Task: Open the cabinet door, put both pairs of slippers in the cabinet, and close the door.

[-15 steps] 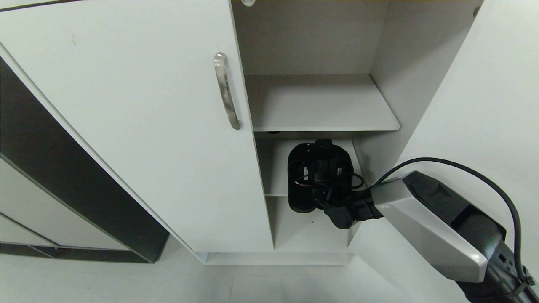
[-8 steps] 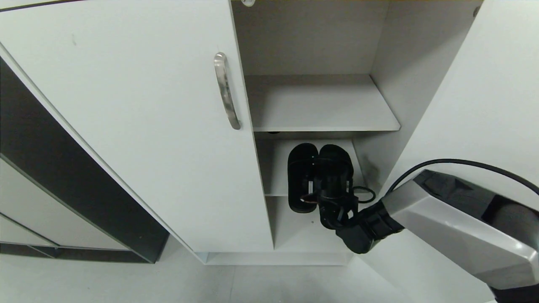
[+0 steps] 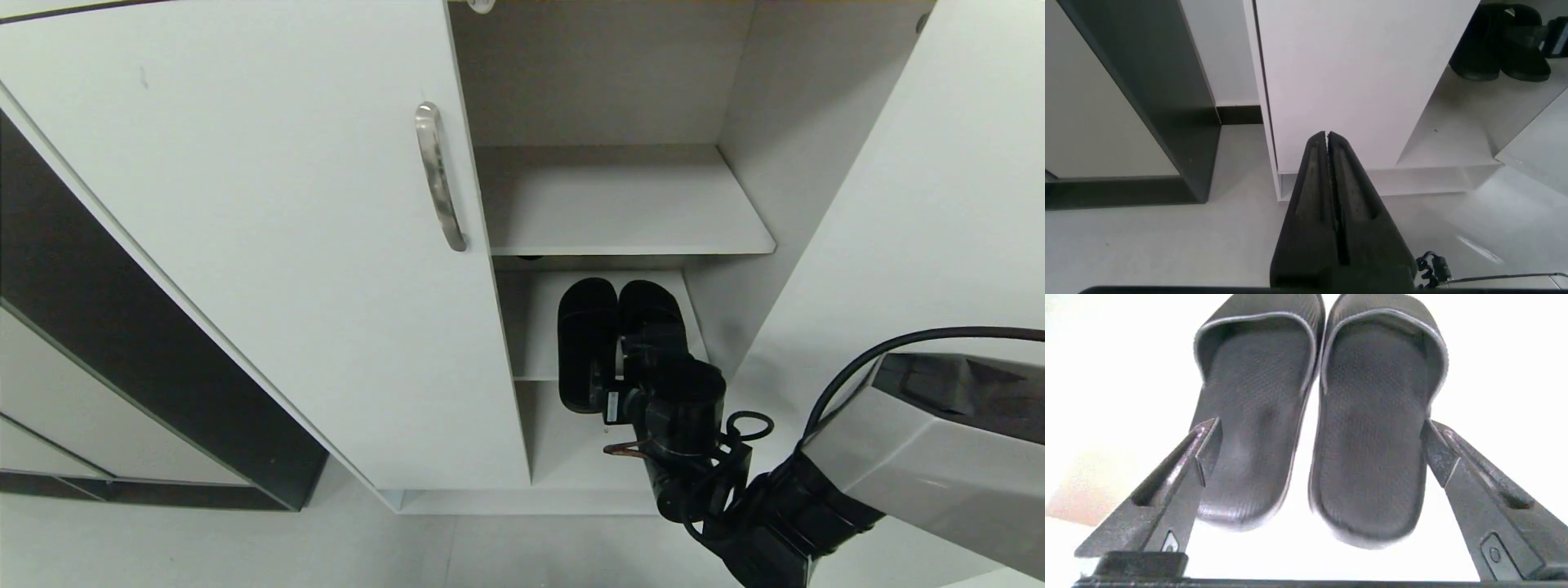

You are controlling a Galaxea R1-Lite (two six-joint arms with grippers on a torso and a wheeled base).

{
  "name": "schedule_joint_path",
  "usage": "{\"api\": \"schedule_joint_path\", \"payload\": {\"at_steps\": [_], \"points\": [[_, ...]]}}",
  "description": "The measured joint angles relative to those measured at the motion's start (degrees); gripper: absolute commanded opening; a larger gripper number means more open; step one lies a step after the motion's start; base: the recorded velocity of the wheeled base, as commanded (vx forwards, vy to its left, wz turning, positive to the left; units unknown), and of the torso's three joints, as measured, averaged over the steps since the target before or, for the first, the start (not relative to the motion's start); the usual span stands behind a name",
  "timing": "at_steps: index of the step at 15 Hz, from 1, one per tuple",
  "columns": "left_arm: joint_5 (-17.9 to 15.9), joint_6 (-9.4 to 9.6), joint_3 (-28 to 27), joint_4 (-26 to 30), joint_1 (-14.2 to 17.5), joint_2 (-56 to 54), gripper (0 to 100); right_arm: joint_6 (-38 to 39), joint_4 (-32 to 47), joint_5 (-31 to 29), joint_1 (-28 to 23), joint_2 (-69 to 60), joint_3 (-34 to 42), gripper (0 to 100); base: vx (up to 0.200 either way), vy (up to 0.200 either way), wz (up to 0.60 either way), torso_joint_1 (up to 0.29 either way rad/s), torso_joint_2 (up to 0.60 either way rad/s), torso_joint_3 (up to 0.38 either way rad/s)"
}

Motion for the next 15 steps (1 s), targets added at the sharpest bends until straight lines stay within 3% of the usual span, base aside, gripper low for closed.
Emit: {"api": "schedule_joint_path", "payload": {"at_steps": [9,15], "points": [[0.0,0.09,0.0,0.0,0.0,0.0,0,0.1,-0.4,0.1,0.8,-1.4,1.5,100,-0.178,0.0,0.0,0.002,0.0,0.003],[0.1,-0.05,0.0,0.0,0.0,0.0,0,0.1,-0.4,0.1,0.7,-1.5,1.9,100,0.0,0.0,0.0,0.0,0.0,0.0]]}}
